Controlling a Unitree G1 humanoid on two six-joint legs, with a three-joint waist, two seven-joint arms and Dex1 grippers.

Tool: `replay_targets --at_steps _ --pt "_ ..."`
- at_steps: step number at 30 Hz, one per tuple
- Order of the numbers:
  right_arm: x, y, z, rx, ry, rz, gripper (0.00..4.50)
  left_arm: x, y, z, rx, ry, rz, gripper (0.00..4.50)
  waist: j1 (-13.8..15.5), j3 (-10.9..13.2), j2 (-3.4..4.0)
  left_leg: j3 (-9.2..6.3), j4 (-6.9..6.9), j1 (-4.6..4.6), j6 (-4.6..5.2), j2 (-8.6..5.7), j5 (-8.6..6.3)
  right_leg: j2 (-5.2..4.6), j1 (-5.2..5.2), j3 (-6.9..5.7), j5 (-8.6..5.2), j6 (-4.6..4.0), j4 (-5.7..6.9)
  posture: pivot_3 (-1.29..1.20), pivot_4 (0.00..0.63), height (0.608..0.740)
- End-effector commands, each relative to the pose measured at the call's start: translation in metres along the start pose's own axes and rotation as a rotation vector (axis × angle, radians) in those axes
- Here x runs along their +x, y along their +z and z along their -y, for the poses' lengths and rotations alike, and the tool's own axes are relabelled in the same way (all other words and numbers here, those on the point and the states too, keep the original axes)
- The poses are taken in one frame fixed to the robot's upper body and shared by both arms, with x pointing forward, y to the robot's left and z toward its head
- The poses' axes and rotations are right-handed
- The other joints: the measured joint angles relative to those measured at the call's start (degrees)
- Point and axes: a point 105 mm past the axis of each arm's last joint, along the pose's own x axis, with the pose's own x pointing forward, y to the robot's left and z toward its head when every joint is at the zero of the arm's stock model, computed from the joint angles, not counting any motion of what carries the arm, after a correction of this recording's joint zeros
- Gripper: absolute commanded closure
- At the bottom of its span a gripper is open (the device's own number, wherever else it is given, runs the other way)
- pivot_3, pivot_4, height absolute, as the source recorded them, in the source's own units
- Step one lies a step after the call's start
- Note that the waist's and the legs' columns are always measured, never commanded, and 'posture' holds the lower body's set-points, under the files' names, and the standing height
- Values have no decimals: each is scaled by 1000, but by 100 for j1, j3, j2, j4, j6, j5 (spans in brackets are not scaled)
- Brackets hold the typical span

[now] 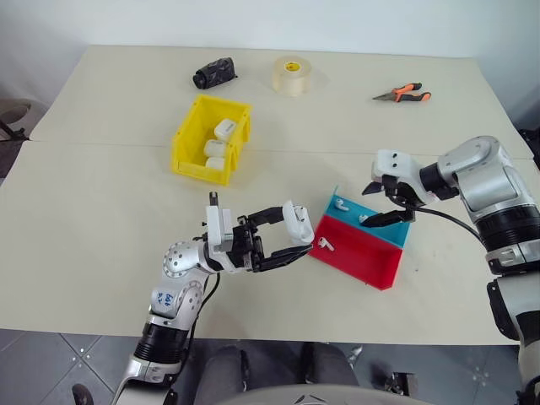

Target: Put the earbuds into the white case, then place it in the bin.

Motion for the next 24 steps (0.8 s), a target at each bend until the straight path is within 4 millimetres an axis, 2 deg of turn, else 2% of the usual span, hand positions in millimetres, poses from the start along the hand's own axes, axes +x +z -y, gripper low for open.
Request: replay_targets --at_steps 1,12,15,19,24 --pt "-10 4 0 -40 -19 -61 25 4 8 0 36 -11 29 1702 -10 0 0 0 0 1 0 0 0 0 0 0 0 0 0 0 150 740" --pt "-2 4 -6 -90 -17 -131 25 6 8 -1 36 -19 32 1702 -13 0 0 1 0 1 0 0 0 0 -1 0 0 0 0 0 150 740" --pt "-1 3 -7 -93 -16 -136 546 6 8 -1 35 -23 31 1702 -11 0 0 0 0 1 0 0 0 0 -1 0 0 0 0 0 150 740" --pt "1 3 -9 -101 -6 -139 1819 5 8 -1 34 -24 30 1702 -11 0 0 1 0 1 0 0 0 0 -1 0 0 0 0 0 150 740" --pt "3 4 -10 -109 -4 -138 1819 5 8 -1 34 -23 30 1702 -13 0 0 0 0 2 0 0 0 0 0 0 0 0 0 0 150 740"
